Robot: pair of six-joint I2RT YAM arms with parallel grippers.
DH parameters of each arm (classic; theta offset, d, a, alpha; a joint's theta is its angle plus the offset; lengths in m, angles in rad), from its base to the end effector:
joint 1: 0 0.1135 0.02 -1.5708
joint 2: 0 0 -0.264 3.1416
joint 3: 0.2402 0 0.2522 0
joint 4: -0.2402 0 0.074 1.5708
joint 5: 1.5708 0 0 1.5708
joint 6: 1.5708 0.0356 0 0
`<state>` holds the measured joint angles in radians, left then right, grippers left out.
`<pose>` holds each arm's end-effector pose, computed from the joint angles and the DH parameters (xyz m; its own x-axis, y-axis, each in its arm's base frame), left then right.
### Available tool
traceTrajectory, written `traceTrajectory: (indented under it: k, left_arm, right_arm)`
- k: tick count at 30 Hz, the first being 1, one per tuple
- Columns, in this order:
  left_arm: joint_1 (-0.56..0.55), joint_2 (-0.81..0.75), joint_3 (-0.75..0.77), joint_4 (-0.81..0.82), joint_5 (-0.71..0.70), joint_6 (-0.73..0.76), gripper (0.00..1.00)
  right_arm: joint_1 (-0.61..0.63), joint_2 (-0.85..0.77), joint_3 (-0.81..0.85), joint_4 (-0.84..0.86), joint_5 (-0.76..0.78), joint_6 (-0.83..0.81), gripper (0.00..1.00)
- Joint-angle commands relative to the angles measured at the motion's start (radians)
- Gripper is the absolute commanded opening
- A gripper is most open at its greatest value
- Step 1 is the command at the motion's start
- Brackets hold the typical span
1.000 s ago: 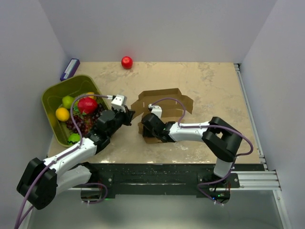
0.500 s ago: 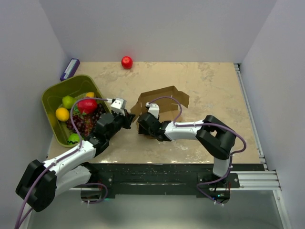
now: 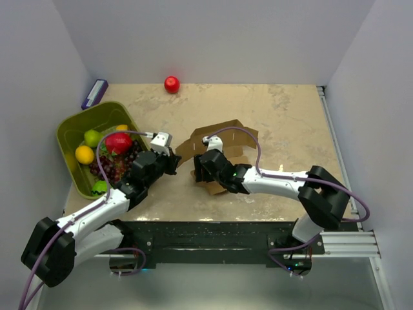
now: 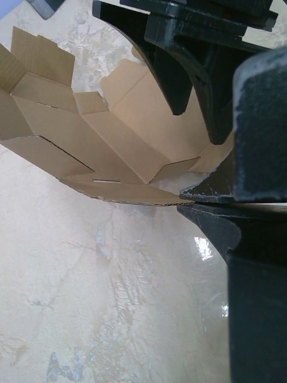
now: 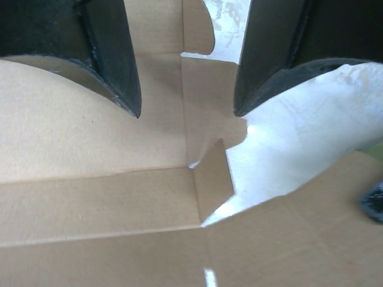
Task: Fold the paper box
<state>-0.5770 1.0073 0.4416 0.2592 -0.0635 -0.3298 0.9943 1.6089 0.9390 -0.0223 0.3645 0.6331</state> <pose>0.1876 -0.1194 0.2230 -0.3991 -0.1258 -0.9082 0.3852 0.8759 -0.2906 0.1970 0.2797 0.2038 -0.6554 0.0061 -0.7553 -0.3051 0.9127 0.2721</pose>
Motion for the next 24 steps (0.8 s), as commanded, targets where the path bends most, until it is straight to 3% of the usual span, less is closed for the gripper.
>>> traceTrajectory:
  k: [1,11,14,19,24]
  left_arm:
    - [-0.006,-0.012,0.043,0.015,0.017,0.025,0.00]
    - [-0.006,-0.016,0.039,0.014,0.034,0.029,0.00]
    - [-0.004,-0.018,0.039,0.014,0.031,0.032,0.00]
    - [-0.004,-0.018,0.037,0.015,0.036,0.041,0.00]
    - [-0.004,-0.015,0.036,0.020,0.048,0.055,0.00]
  right_arm:
    - [-0.002,-0.004,0.058,0.018,-0.021,-0.084,0.61]
    - [-0.003,0.098,0.133,0.015,-0.035,-0.096,0.52]
    - [-0.016,0.105,0.146,-0.010,-0.010,-0.093,0.45]
    - [-0.057,0.069,0.103,0.013,-0.038,-0.084,0.24]
    - [-0.104,0.045,0.058,0.064,-0.117,-0.107,0.21]
